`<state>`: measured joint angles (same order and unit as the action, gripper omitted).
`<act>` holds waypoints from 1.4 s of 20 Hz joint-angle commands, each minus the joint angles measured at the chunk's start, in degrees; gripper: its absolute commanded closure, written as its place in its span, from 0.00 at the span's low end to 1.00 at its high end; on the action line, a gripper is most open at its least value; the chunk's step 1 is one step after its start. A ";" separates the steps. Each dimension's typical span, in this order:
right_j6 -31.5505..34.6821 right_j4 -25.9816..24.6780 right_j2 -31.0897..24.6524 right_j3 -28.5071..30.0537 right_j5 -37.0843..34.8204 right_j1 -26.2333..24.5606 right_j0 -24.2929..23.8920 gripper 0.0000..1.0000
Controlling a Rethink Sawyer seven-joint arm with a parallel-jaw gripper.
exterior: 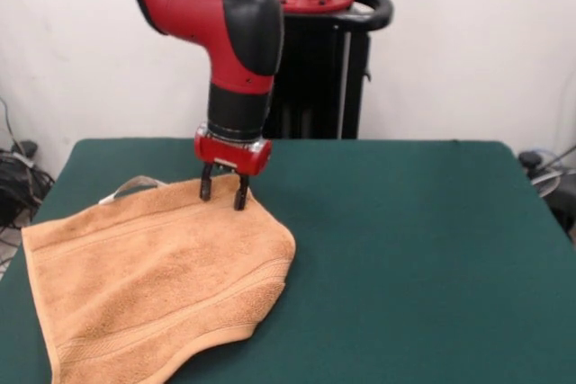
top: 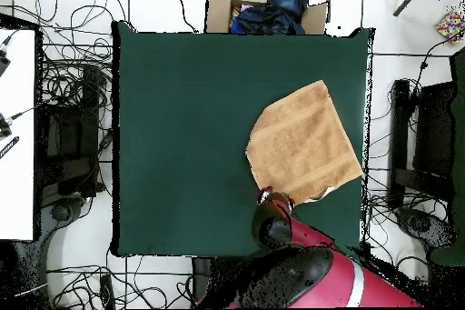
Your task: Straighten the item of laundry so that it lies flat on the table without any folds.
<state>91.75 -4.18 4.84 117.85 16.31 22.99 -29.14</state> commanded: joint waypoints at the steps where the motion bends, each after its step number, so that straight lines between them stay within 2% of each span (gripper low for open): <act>1: 8.09 -1.74 -3.12 -8.24 0.83 -8.39 -0.75 1.00; 5: 7.83 -1.52 -2.51 -7.53 -2.07 -6.90 -0.87 1.00; 9: 5.18 -5.23 -5.03 -4.04 -9.06 0.06 -5.34 1.00; 11: 3.10 -8.37 -6.65 -3.00 -11.62 0.93 -8.95 1.00; 13: 1.86 -11.89 -7.01 -2.78 -11.65 -0.47 -12.37 1.00; 17: 1.81 -17.25 -5.33 -4.69 -9.07 -6.77 -17.38 1.00; 22: 2.64 -22.70 -3.73 -6.38 -6.76 -10.51 -20.95 1.00; 26: 2.73 -27.48 -8.34 -7.71 -7.25 -11.36 -24.92 1.00; 28: 2.70 -27.98 -10.44 -7.63 -9.66 -10.71 -25.07 1.00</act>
<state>91.74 -30.31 -1.98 117.65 16.09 22.66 -51.45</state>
